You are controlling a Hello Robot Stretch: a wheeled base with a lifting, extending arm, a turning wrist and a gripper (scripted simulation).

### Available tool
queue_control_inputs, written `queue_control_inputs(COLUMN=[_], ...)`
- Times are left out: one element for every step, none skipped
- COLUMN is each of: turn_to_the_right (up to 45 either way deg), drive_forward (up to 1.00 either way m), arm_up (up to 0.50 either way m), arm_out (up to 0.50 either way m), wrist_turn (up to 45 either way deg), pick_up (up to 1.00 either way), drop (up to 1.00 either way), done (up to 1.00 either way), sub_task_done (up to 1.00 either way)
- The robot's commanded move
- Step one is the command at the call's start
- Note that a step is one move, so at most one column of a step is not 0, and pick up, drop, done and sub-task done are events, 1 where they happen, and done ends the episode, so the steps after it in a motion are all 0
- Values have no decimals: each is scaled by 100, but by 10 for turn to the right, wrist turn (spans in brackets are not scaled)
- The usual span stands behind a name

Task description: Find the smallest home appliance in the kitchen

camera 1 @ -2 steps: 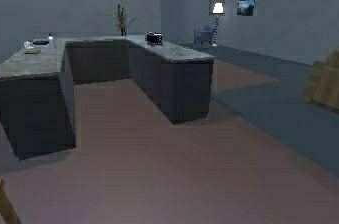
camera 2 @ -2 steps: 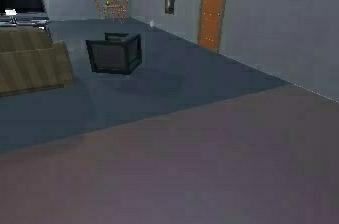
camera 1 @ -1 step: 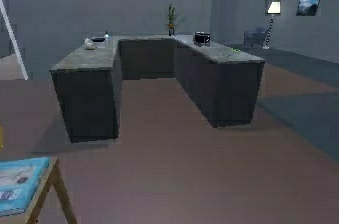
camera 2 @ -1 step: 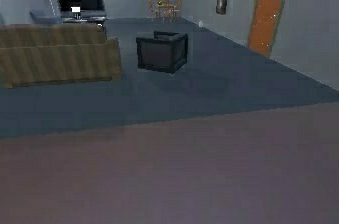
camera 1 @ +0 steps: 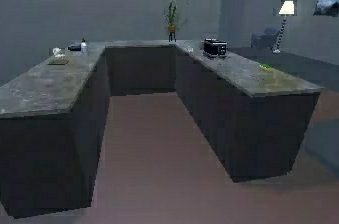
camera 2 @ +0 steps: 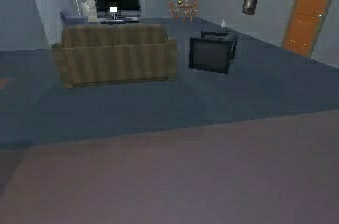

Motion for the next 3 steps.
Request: queue_control_inputs(turn_to_the_right=[0, 0, 390], drive_forward=[100, 95, 0], arm_up=[0, 0, 0], arm_out=[0, 0, 0], wrist_turn=[0, 0, 0], pick_up=[0, 0, 0], drop=[0, 0, 0], done=[0, 0, 0], sub_task_done=[0, 0, 0])
